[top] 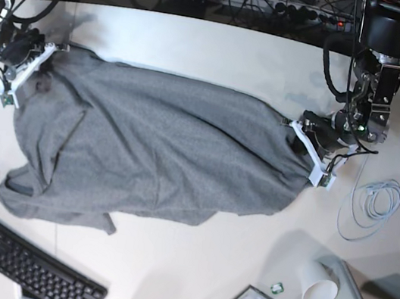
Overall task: Layout the t-shirt on the table in an organized manner, then fold the t-shirt properly
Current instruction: 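Hold the shirt edge with both grippers, adjusting the left gripper's grip, then pull the shirt edge apart, both grippers moving away from each other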
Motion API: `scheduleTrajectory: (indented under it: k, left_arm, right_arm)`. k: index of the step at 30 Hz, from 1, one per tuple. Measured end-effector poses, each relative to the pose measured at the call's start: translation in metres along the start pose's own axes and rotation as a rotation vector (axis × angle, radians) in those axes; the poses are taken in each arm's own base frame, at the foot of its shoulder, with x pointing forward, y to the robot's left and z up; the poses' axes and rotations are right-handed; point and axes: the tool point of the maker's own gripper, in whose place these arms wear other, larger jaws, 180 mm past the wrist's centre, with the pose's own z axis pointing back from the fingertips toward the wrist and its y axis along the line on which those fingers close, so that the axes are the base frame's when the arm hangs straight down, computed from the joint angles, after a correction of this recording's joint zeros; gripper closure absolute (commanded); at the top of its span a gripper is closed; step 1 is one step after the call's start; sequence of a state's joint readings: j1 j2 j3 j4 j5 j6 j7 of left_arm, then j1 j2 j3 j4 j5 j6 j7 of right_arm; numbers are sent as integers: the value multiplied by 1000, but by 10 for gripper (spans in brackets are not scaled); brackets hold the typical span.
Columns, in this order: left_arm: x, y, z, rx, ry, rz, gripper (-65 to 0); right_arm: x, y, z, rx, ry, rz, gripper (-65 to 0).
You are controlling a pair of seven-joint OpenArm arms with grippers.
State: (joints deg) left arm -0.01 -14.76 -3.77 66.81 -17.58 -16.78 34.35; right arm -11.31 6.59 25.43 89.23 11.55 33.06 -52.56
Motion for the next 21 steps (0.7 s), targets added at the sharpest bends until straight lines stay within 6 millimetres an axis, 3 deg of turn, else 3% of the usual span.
scheduleTrajectory:
  k: [4,11,16,21]
  left_arm:
    - [4,13,-1,0,-18,4,0]
    - [0,61,17,109,24,-50,0]
    - [3,68,24,130,39,-83,0]
    - [37,64,33,133,-22,-112,0]
  right_arm:
    - [0,0,0,0,0,-1,-2]
    - [0,0,0,0,0,-1,-2]
    - [0,0,0,0,1,0,-2]
    - [0,0,0,0,1,-1,-2]
